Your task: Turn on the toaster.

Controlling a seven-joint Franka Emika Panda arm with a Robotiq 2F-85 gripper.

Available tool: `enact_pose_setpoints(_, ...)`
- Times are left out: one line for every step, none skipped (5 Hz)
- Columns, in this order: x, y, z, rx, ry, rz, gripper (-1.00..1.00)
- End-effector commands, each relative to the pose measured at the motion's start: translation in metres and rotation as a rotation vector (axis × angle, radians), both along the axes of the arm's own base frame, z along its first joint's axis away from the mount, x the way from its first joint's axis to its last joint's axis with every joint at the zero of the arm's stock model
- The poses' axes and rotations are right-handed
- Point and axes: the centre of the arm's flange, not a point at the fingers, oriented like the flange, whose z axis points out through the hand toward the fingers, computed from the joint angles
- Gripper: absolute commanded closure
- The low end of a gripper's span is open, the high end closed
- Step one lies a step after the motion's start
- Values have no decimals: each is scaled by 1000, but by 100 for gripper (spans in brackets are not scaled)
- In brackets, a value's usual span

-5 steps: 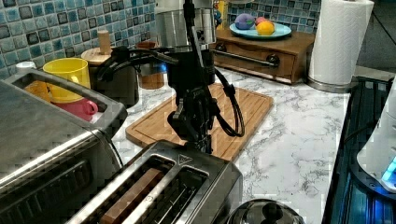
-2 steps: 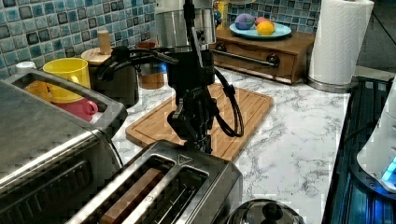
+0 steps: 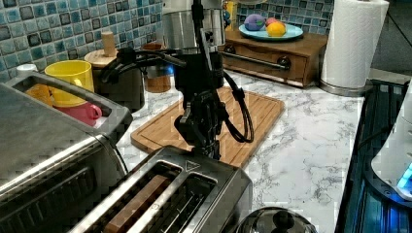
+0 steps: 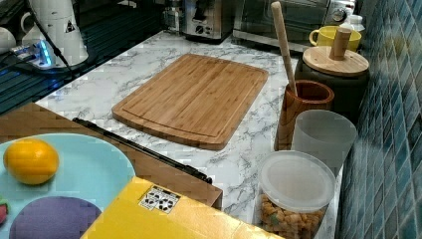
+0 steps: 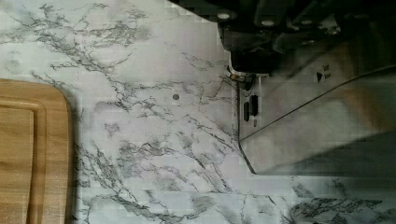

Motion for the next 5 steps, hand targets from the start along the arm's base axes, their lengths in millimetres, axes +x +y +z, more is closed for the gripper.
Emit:
enact_pose_setpoints(-39, -61, -98, -96, 130, -31, 100)
enact_pose_setpoints(-38, -61, -98, -95, 129, -31, 100)
enact_pose_setpoints(-38, -61, -98, -95, 130, -31, 100)
enact_pose_setpoints(-38, -61, -98, -95, 130, -31, 100)
enact_pose_setpoints(-39, -62, -98, -96, 130, -32, 100)
